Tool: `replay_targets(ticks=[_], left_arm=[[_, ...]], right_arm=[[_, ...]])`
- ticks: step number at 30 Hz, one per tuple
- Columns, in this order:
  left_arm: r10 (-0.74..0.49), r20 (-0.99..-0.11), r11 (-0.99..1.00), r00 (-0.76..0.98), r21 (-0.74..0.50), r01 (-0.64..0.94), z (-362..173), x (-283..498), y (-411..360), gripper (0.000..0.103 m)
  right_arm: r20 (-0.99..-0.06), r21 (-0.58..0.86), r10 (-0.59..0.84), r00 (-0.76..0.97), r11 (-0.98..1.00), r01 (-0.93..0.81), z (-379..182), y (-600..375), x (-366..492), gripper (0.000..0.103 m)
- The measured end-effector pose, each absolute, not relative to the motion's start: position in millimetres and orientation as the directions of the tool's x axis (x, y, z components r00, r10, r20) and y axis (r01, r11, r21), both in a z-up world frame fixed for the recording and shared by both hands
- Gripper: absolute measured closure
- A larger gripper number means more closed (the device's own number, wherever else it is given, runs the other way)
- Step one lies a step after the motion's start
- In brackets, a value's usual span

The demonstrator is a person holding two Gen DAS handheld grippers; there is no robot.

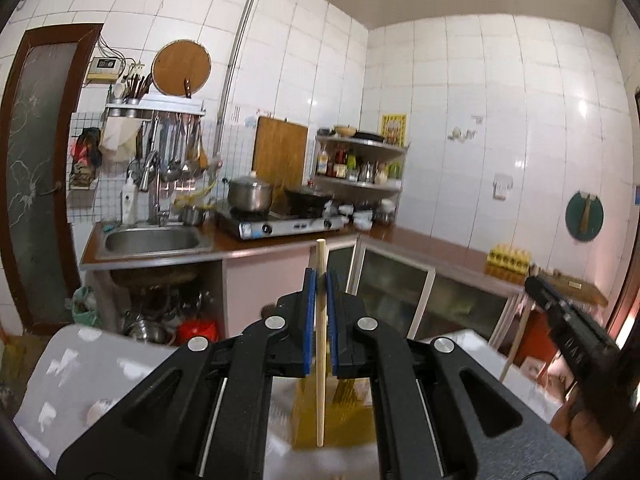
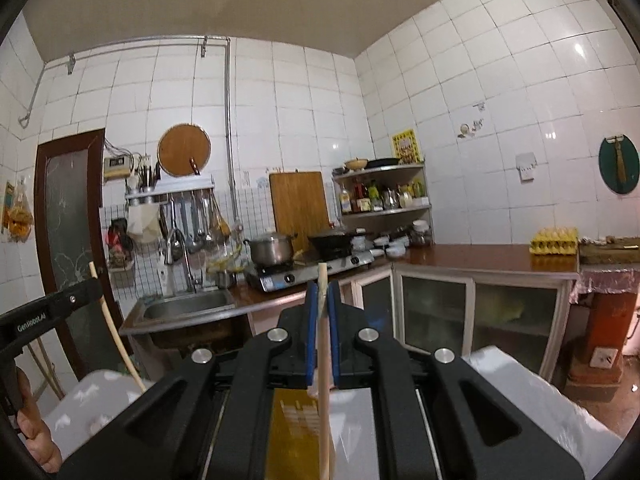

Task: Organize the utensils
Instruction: 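Lift both held chopsticks and carry them above the yellow holder, then open both tools to drop the chopsticks into the yellow holder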

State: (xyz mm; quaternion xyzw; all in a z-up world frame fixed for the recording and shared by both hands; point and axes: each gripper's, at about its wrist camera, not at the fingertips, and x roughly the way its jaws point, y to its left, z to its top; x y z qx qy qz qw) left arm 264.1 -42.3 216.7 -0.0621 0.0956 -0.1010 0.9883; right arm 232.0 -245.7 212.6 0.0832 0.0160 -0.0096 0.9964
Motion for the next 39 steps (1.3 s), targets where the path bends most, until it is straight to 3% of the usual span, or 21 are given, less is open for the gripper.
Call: replay_targets(ticks=[6, 12, 19, 24, 26, 27, 28, 29, 30, 32, 34, 37, 39], left_arm=[[-0.215, -0.145, 0.97, 0.966, -0.148, 0.194, 241.0, 304.0, -54.5, 0.099], [-0.206, -0.186, 0.975, 0.961, -0.117, 0.187, 215.2, 344.1, -69.4, 0.099], [-0.201, -0.31, 0.979, 0.929, -0.093, 0.181, 139.2, 374.2, -75.6, 0.099], [-0.19, -0.359, 0.982, 0.914, -0.083, 0.172, 113.3, 371.9, -66.8, 0.096], [-0.187, -0.359, 0.982, 0.914, -0.081, 0.169, 114.1, 364.7, -59.8, 0.069], [-0.181, -0.356, 0.983, 0.917, -0.082, 0.162, 116.6, 361.9, -57.3, 0.062], [-0.171, -0.343, 0.985, 0.924, -0.089, 0.15, 121.2, 354.7, -51.5, 0.051], [-0.168, -0.334, 0.985, 0.928, -0.092, 0.145, 126.0, 349.3, -46.6, 0.046], [-0.164, -0.323, 0.986, 0.932, -0.094, 0.141, 133.0, 340.6, -40.8, 0.044], [-0.15, -0.314, 0.988, 0.937, -0.088, 0.129, 141.6, 327.2, -35.3, 0.027], [-0.118, -0.296, 0.992, 0.948, -0.08, 0.098, 150.1, 308.7, -22.9, 0.017], [-0.091, -0.294, 0.993, 0.951, -0.099, 0.065, 154.0, 286.9, -4.5, 0.005], [-0.083, -0.303, 0.993, 0.949, -0.111, 0.051, 151.7, 276.5, 5.9, 0.005]], right_arm=[[0.01, 0.164, 0.006, 1.0, 0.986, -0.007, 240.4, -233.0, 284.8, 0.097], [0.029, 0.164, 0.004, 1.0, 0.986, -0.009, 226.9, -224.4, 331.9, 0.097], [-0.084, 0.142, 0.039, 0.996, 0.99, -0.027, 163.8, -225.1, 367.5, 0.097], [-0.187, 0.145, 0.058, 0.981, 0.989, -0.031, 130.4, -229.6, 370.7, 0.096], [-0.229, 0.125, 0.04, 0.973, 0.992, -0.012, 123.3, -231.9, 367.1, 0.095], [-0.249, 0.115, 0.033, 0.968, 0.993, -0.004, 121.9, -232.9, 365.7, 0.093], [-0.274, 0.112, 0.029, 0.961, 0.994, 0.002, 121.5, -235.2, 363.5, 0.075], [-0.288, 0.117, 0.026, 0.957, 0.993, 0.008, 121.5, -238.2, 360.0, 0.049], [-0.29, 0.122, 0.021, 0.957, 0.992, 0.016, 121.9, -241.5, 354.5, 0.044], [-0.302, 0.109, -0.005, 0.953, 0.993, 0.039, 126.5, -246.6, 340.7, 0.044], [-0.323, 0.104, -0.018, 0.946, 0.993, 0.054, 129.1, -250.3, 327.0, 0.044], [-0.355, 0.105, -0.046, 0.934, 0.991, 0.088, 127.3, -256.9, 298.2, 0.044], [-0.389, 0.11, -0.049, 0.92, 0.989, 0.099, 119.2, -259.3, 280.8, 0.044]])
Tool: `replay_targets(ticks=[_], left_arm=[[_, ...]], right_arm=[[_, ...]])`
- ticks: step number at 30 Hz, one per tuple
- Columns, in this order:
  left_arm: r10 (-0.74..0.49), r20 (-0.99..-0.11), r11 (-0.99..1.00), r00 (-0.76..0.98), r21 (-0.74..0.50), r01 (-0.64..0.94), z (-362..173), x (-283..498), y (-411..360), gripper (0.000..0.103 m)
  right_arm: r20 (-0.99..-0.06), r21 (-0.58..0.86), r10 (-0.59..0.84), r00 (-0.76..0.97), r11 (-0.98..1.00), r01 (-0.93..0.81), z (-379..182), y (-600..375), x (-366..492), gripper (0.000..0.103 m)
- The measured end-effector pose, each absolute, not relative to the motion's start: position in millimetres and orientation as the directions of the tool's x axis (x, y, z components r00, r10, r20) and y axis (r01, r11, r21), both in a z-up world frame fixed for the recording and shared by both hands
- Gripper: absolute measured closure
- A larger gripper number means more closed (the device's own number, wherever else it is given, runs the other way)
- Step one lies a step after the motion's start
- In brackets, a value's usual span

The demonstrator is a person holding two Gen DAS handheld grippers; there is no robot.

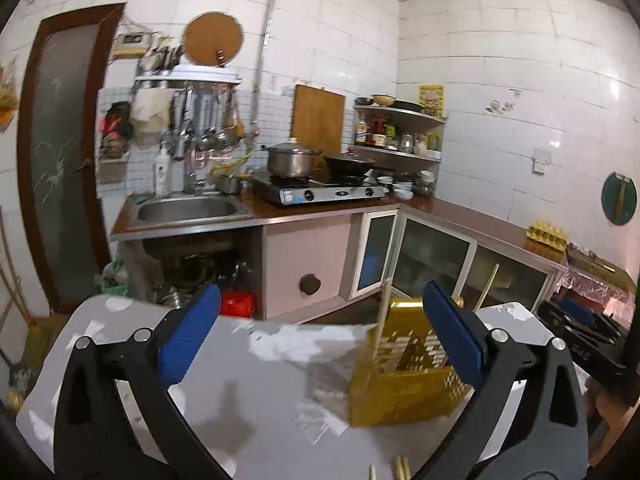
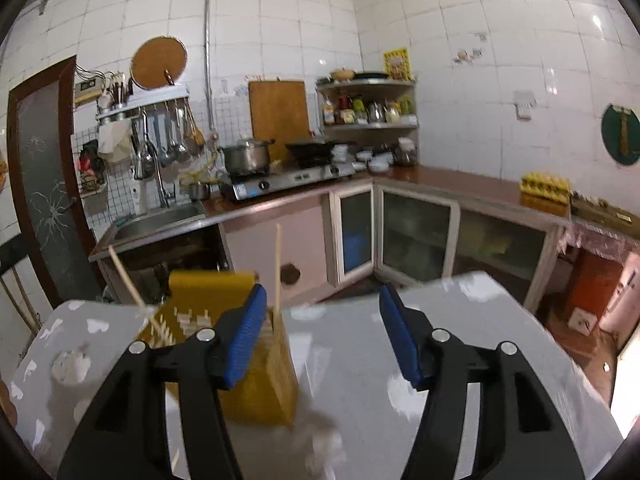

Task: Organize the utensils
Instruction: 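Open both tools to drop the chopsticks into the yellow holder, then grasp the light-blue spoon with the right tool while the left tool grasps a chopstick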

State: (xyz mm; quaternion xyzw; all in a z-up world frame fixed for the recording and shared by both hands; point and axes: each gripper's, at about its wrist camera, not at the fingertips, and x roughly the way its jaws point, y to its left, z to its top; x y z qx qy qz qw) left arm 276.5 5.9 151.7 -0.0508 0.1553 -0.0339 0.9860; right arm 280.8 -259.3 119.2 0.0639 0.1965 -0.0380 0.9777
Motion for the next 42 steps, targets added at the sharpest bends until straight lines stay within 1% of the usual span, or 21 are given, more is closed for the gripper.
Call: replay_targets(ticks=[2, 8, 16, 20, 23, 24, 26, 28, 30, 31, 33, 36, 37, 38, 40, 42], left_arm=[[-0.064, -0.326, 0.993, 0.943, -0.111, 0.029, 142.9, 264.0, 15.3, 0.005], [-0.012, -0.412, 0.998, 0.911, -0.061, -0.015, 103.3, 244.7, 23.2, 0.005], [-0.058, -0.557, 0.998, 0.828, -0.053, 0.035, 39.9, 234.9, 20.3, 0.005], [-0.069, -0.608, 0.998, 0.791, -0.04, 0.056, 13.1, 228.3, 15.0, 0.005], [-0.091, -0.646, 0.996, 0.758, -0.052, 0.076, -3.5, 227.7, 11.5, 0.005], [-0.085, -0.652, 0.996, 0.754, -0.045, 0.073, -7.3, 227.6, 9.4, 0.005], [-0.066, -0.661, 0.997, 0.747, -0.022, 0.069, -13.4, 227.6, 6.1, 0.005], [-0.057, -0.672, 0.997, 0.738, -0.006, 0.072, -15.9, 228.3, 2.5, 0.005], [-0.055, -0.676, 0.997, 0.735, 0.001, 0.076, -15.4, 228.7, -0.9, 0.005], [-0.055, -0.679, 0.997, 0.732, 0.005, 0.08, -15.0, 229.2, -3.8, 0.005], [-0.058, -0.684, 0.996, 0.728, 0.008, 0.086, -14.4, 230.3, -8.2, 0.005], [-0.069, -0.7, 0.995, 0.711, 0.008, 0.103, -16.4, 235.3, -19.8, 0.005], [-0.081, -0.709, 0.993, 0.7, 0.0, 0.115, -18.2, 238.2, -24.3, 0.005], [-0.085, -0.718, 0.993, 0.691, -0.005, 0.118, -20.4, 241.0, -28.4, 0.005], [-0.085, -0.738, 0.993, 0.67, -0.004, 0.121, -26.2, 246.2, -37.0, 0.006], [-0.087, -0.752, 0.992, 0.653, -0.003, 0.129, -31.1, 249.8, -43.5, 0.011]], right_arm=[[-0.424, 0.097, -0.06, 0.904, 0.989, 0.111, 107.3, -258.5, 265.7, 0.044], [-0.536, 0.073, -0.074, 0.841, 0.988, 0.133, 57.9, -248.2, 226.4, 0.044], [-0.664, 0.054, -0.062, 0.746, 0.99, 0.13, -1.4, -224.3, 183.0, 0.044], [-0.702, 0.063, -0.05, 0.711, 0.989, 0.132, -14.1, -218.0, 169.0, 0.046], [-0.726, 0.064, -0.04, 0.686, 0.99, 0.125, -23.8, -209.3, 159.6, 0.047], [-0.731, 0.059, -0.041, 0.681, 0.991, 0.123, -25.4, -206.4, 158.2, 0.048], [-0.75, 0.049, -0.044, 0.66, 0.991, 0.122, -31.2, -200.2, 155.8, 0.057], [-0.765, 0.056, -0.036, 0.643, 0.991, 0.123, -35.8, -195.2, 154.7, 0.061], [-0.774, 0.053, -0.038, 0.632, 0.991, 0.124, -38.6, -191.0, 154.1, 0.063], [-0.779, 0.049, -0.039, 0.626, 0.991, 0.122, -39.4, -189.0, 153.9, 0.066], [-0.783, 0.043, -0.042, 0.62, 0.992, 0.121, -39.8, -186.0, 153.8, 0.069], [-0.788, 0.034, -0.041, 0.615, 0.993, 0.11, -40.1, -180.9, 156.2, 0.08], [-0.786, 0.036, -0.037, 0.617, 0.994, 0.106, -40.1, -180.3, 156.7, 0.088], [-0.784, 0.038, -0.036, 0.619, 0.994, 0.105, -40.3, -180.2, 156.5, 0.093], [-0.781, 0.051, -0.023, 0.625, 0.994, 0.1, -40.3, -183.4, 157.9, 0.093], [-0.777, 0.065, -0.007, 0.629, 0.994, 0.091, -39.8, -188.9, 160.2, 0.094]])
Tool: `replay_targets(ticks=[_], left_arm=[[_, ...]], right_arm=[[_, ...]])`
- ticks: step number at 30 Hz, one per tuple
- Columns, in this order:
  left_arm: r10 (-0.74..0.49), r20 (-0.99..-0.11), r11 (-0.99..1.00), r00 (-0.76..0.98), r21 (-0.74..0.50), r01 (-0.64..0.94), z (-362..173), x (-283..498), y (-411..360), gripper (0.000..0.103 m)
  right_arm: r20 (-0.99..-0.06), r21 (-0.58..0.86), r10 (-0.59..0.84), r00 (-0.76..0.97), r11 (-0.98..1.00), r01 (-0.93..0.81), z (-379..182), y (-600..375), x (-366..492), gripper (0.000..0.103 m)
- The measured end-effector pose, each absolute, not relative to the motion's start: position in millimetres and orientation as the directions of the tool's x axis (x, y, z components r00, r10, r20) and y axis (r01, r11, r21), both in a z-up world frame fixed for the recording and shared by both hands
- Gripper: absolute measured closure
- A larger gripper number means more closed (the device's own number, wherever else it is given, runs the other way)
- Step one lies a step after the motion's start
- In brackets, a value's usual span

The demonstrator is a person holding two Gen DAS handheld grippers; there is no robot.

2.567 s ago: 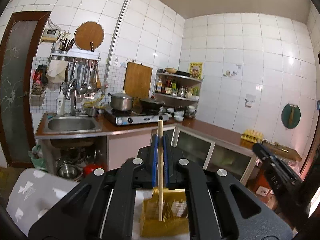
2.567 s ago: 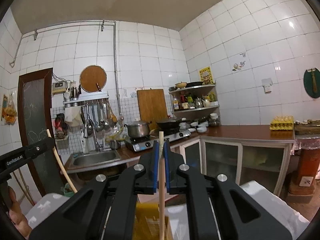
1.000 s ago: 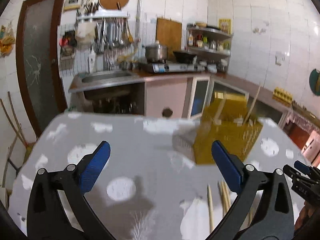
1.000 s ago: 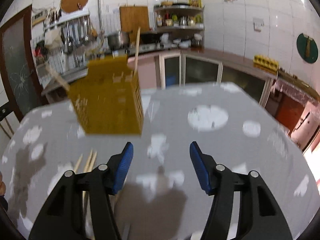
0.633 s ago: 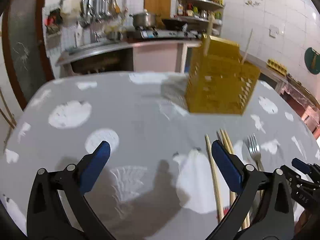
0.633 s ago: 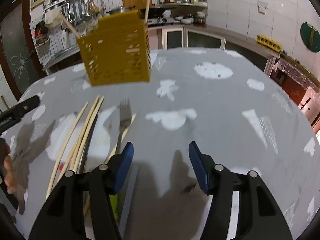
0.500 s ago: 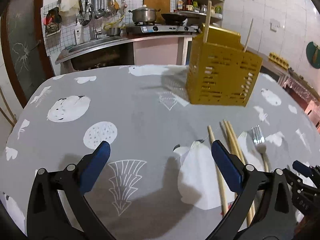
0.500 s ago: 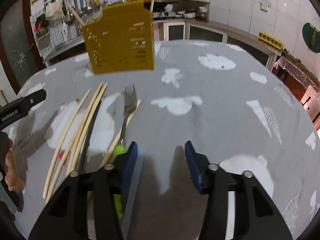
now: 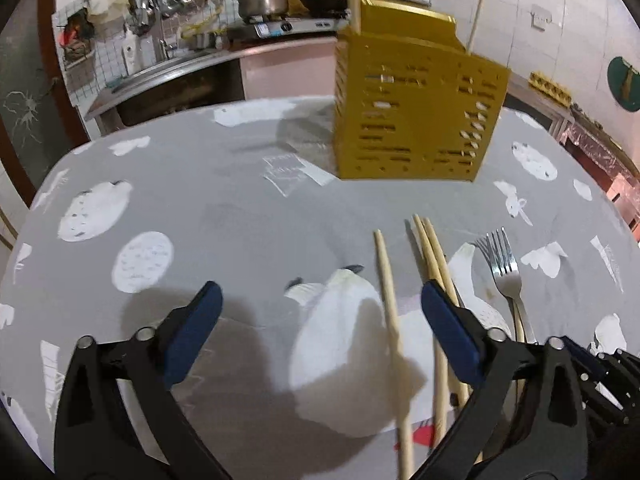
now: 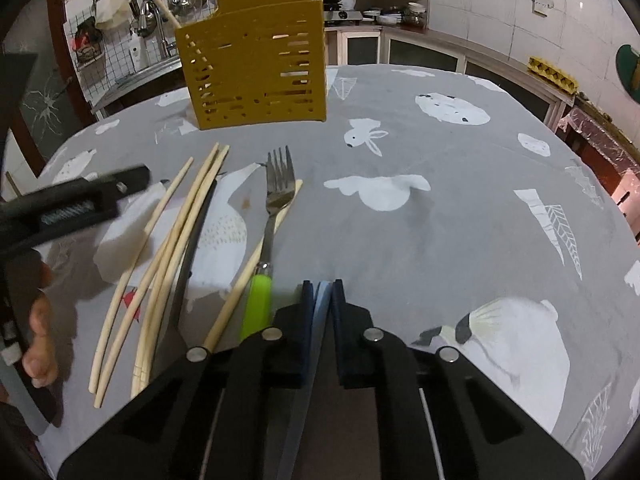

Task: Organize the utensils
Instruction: 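Grasp the light-blue spoon with the right tool while the left tool grasps a chopstick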

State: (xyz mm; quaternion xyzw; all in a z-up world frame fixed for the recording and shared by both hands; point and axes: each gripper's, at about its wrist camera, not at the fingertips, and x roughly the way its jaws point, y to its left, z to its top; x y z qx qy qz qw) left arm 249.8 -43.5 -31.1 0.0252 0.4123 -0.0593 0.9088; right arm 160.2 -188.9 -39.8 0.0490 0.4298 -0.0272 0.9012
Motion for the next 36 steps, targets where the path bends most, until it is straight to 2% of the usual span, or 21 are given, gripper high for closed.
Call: replay_targets(ticks=[3, 7, 8, 12, 14, 17, 23, 36], left_arm=[[-0.089, -0.771, 0.99, 0.63, 0.002, 0.142, -38.6, 255.0, -52.9, 0.015], [-0.109, -0.796, 0.986, 0.596, -0.012, 0.164, -47.7, 265.8, -63.2, 0.027], [-0.116, -0.802, 0.986, 0.586, -0.021, 0.167, -50.1, 268.4, -65.2, 0.034], [-0.108, -0.808, 0.987, 0.579, -0.018, 0.16, -53.4, 275.4, -70.0, 0.05], [-0.125, -0.811, 0.987, 0.572, -0.044, 0.153, -51.9, 278.9, -67.4, 0.066], [-0.136, -0.818, 0.987, 0.559, -0.061, 0.15, -51.0, 285.0, -66.1, 0.08], [-0.14, -0.82, 0.985, 0.555, -0.057, 0.165, -50.2, 288.0, -70.7, 0.098], [-0.163, -0.768, 0.984, 0.619, -0.076, 0.164, -31.8, 267.0, -54.7, 0.098]], right_arm=[[-0.775, 0.075, -0.007, 0.632, 0.992, 0.102, -38.7, -200.4, 165.5, 0.094], [-0.777, 0.066, -0.011, 0.629, 0.993, 0.099, -38.7, -209.8, 175.5, 0.094], [-0.779, 0.067, -0.01, 0.627, 0.993, 0.099, -39.2, -211.0, 177.6, 0.094], [-0.781, 0.076, -0.002, 0.624, 0.992, 0.098, -40.5, -212.6, 181.3, 0.094], [-0.784, 0.081, 0.002, 0.621, 0.992, 0.099, -40.4, -213.4, 182.7, 0.094], [-0.789, 0.092, 0.006, 0.614, 0.99, 0.108, -40.7, -215.6, 187.8, 0.094], [-0.784, 0.098, 0.01, 0.62, 0.989, 0.107, -40.6, -215.8, 189.4, 0.094], [-0.745, 0.118, 0.024, 0.667, 0.988, 0.097, -25.1, -217.2, 181.7, 0.095]])
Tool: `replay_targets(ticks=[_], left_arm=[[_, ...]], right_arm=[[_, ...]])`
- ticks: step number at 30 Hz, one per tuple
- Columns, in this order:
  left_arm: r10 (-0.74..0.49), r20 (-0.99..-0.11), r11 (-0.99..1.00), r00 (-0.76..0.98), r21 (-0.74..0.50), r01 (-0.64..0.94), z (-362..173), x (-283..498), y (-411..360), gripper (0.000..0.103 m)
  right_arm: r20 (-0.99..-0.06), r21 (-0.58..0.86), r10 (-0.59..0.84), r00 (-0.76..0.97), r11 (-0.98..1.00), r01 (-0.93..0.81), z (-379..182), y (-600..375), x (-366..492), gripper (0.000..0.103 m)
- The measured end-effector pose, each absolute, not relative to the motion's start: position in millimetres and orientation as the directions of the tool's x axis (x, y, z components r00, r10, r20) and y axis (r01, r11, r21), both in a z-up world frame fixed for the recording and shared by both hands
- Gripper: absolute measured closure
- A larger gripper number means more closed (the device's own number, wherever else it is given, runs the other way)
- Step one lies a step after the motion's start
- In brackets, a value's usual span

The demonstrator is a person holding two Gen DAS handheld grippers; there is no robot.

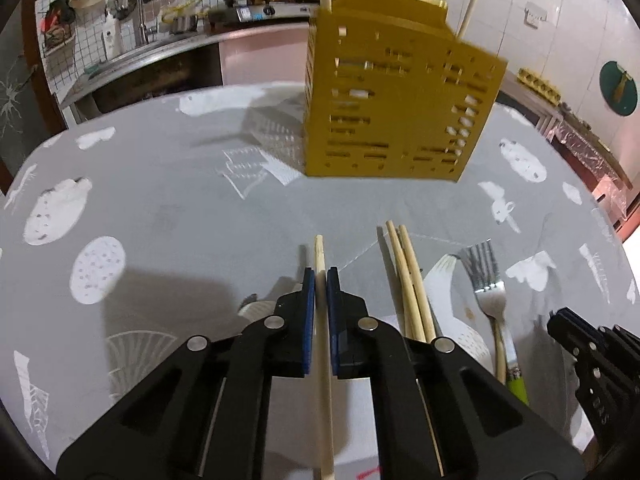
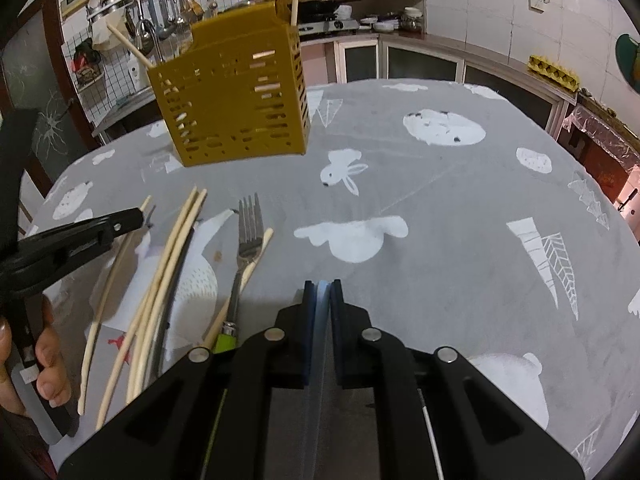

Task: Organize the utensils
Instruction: 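Grasp the light-blue spoon with the right tool while the left tool grasps a chopstick, then lift the spoon and chopstick and carry both above the yellow holder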

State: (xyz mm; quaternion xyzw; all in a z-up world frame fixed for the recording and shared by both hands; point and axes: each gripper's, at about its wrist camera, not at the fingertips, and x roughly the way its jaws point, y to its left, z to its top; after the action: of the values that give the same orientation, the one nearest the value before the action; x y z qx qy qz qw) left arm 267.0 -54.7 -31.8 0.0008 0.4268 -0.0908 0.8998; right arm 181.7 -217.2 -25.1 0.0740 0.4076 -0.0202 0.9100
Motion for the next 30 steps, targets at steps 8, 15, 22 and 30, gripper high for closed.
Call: replay_targets(ticks=[8, 15, 22, 30], left_arm=[[-0.184, -0.658, 0.982, 0.73, -0.086, 0.17, 2.8, 233.4, -31.4, 0.098], [-0.187, -0.577, 0.982, 0.795, -0.105, 0.155, 26.3, 207.4, -10.6, 0.098], [-0.164, -0.514, 0.987, 0.842, -0.086, 0.139, 38.5, 183.5, 1.0, 0.098], [-0.122, -0.409, 0.992, 0.904, -0.045, 0.114, 47.7, 148.8, 4.0, 0.097]], right_arm=[[-0.665, 0.153, 0.038, 0.746, 0.984, 0.087, 0.2, -220.9, 173.2, 0.095], [-0.567, 0.183, 0.045, 0.822, 0.98, 0.073, 20.0, -223.3, 162.2, 0.095], [-0.459, 0.177, 0.031, 0.888, 0.982, 0.058, 38.1, -220.7, 140.8, 0.095], [-0.339, 0.15, 0.026, 0.94, 0.988, 0.027, 46.1, -213.3, 106.2, 0.095]])
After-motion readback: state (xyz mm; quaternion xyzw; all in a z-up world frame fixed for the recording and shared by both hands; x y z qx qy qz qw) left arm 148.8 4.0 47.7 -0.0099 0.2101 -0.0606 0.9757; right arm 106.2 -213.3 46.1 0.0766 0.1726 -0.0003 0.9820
